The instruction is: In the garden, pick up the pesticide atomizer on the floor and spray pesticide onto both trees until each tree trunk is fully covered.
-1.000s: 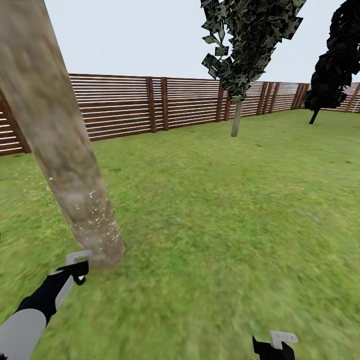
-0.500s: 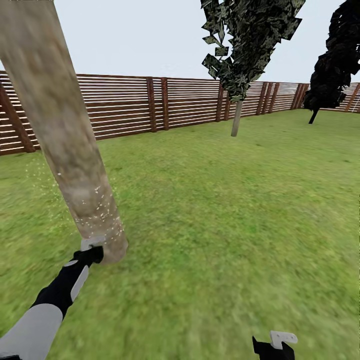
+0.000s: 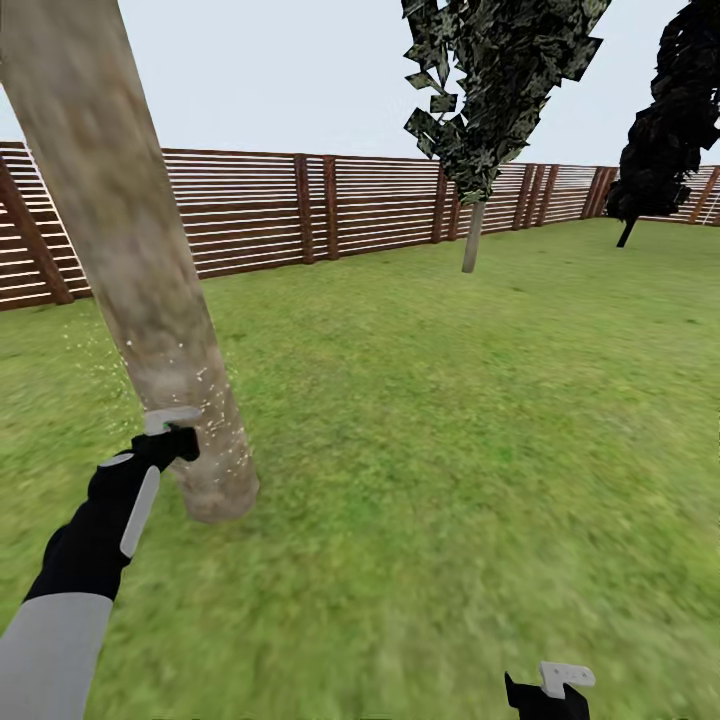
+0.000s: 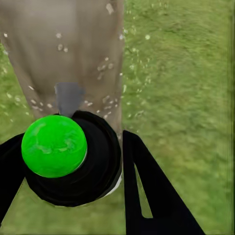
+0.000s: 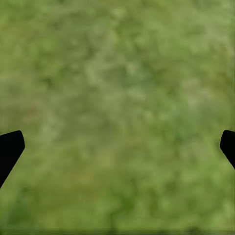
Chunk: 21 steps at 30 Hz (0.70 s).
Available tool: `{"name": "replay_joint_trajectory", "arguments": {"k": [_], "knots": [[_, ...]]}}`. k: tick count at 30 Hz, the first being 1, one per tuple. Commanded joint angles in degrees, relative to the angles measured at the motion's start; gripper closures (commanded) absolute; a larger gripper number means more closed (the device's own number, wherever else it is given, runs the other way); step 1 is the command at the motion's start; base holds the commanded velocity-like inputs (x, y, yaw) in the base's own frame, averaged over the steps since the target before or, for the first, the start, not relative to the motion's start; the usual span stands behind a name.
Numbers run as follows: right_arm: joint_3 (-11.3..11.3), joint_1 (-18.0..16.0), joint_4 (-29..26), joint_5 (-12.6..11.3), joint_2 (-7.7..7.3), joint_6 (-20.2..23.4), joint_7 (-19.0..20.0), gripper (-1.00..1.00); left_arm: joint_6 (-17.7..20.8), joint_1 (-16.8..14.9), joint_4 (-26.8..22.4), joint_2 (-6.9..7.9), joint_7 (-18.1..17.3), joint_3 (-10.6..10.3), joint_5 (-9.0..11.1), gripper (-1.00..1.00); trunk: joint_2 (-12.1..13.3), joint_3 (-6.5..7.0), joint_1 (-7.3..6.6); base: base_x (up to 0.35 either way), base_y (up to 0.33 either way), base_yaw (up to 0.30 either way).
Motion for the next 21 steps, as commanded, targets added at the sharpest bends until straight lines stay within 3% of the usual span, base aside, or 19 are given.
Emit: {"name": "replay_joint_trajectory", "arguments": {"k": [1,8,13,16,18,21], "knots": [[0.0,0.0,0.0,0.0,0.0,0.0,0.0,-1.0,0.1,0.0,-0.59,-0.01,0.0,0.06,-0.06,1.0,0.0,0.0,0.0,-0.174,0.048,0.0],[0.0,0.0,0.0,0.0,0.0,0.0,0.0,-1.0,0.22,0.71,-0.47,0.23,0.0,0.24,-0.08,1.0,0.0,0.0,0.0,-0.167,0.137,0.0],[0.0,0.0,0.0,0.0,0.0,0.0,0.0,-1.0,-0.98,7.57,0.01,0.18,0.0,0.37,0.37,1.0,0.0,0.0,0.0,-0.002,0.002,0.0],[0.0,0.0,0.0,0.0,0.0,0.0,0.0,-1.0,-7.1,10.72,2.97,-0.18,-0.27,0.26,0.82,1.0,0.0,0.0,0.0,0.0,0.0,0.0],[0.0,0.0,0.0,0.0,0.0,0.0,0.0,-1.0,-9.52,11.41,8.46,-0.31,-0.65,0.04,0.87,1.0,0.0,0.0,0.0,-0.027,0.025,0.0],[0.0,0.0,-0.01,0.0,0.0,0.0,0.0,-1.0,-18.27,11.59,16.1,-2.03,-0.78,-0.17,0.64,1.0,0.0,0.0,0.0,-0.166,0.174,0.0]]}}
